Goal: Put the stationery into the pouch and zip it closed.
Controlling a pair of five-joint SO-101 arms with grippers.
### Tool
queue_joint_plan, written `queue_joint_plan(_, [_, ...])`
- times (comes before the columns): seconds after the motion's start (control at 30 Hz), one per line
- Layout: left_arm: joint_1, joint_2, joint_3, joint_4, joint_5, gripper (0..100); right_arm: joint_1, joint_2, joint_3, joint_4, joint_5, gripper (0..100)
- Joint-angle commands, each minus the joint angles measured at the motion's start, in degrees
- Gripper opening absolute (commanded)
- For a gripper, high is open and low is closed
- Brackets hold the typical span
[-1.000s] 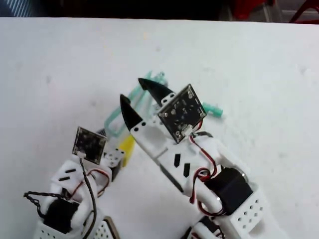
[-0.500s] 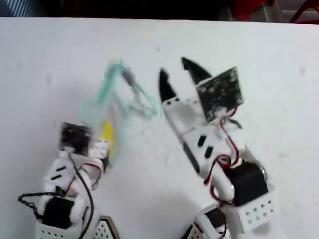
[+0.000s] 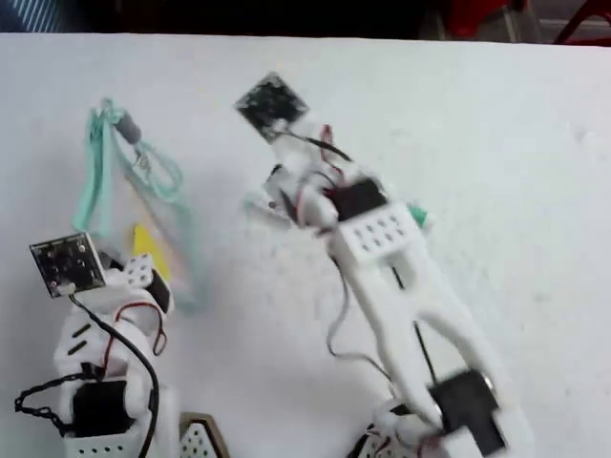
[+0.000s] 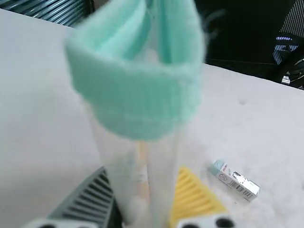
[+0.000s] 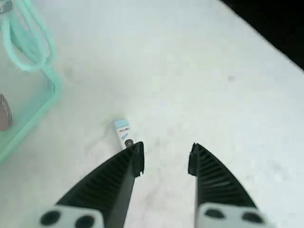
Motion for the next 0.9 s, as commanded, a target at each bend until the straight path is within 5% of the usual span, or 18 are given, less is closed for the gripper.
queue_joint_plan(0.0, [-0.8,-0.7,-3.9,-2.2,0.6,2,-1.9,8.9,-10.0,2.8,0.9,15.1])
queue_joint_plan(0.5, [-0.6,-0.7,-3.7,-2.2,0.5,2,-3.2,40.2,-33.4,14.7,1.0,14.9])
queue_joint_plan(0.87, [-0.5,-0.7,-3.7,-2.2,0.5,2,-2.9,47.3,-34.5,9.3,6.1,14.9])
